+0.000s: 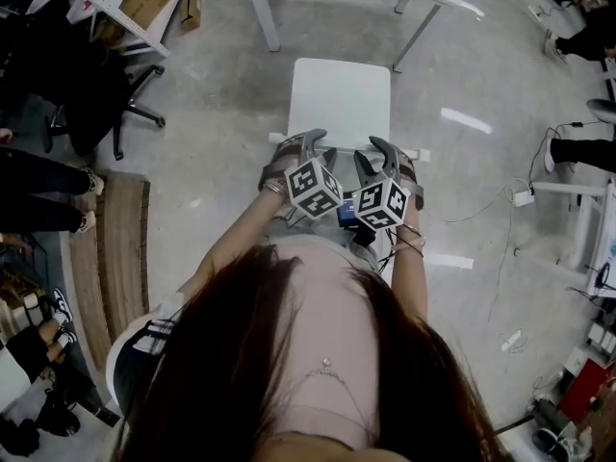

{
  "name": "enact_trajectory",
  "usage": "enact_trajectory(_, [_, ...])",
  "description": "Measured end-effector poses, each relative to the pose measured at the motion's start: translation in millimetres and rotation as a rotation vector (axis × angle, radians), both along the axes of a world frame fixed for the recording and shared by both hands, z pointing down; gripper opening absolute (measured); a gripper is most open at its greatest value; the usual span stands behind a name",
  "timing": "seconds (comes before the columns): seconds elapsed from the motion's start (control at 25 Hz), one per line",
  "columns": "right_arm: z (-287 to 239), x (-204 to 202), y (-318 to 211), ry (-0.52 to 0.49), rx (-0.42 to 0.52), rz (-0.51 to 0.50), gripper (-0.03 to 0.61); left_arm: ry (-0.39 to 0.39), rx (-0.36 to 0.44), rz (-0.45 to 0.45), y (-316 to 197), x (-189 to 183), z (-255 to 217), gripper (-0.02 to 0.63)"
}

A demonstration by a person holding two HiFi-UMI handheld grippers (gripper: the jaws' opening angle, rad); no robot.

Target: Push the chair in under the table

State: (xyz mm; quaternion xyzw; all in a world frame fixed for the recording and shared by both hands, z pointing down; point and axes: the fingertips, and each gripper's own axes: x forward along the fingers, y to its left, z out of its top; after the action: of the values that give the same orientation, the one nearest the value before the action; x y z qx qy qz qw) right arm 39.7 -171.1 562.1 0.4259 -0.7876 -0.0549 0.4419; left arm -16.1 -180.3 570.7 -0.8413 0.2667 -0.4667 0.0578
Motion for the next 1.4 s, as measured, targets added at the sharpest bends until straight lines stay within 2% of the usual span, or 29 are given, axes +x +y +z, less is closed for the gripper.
enact_trajectory(0.6, [4, -1, -12, -0.006, 0.015, 0.001, 0.184, -0.005, -0.003, 0.0, -13, -1, 5, 0.181])
enact_trajectory(1.4, [2, 20, -54, -0.007, 0.022, -0.003, 0.184, -0.009, 0.0, 0.007, -54, 20, 3, 0.179])
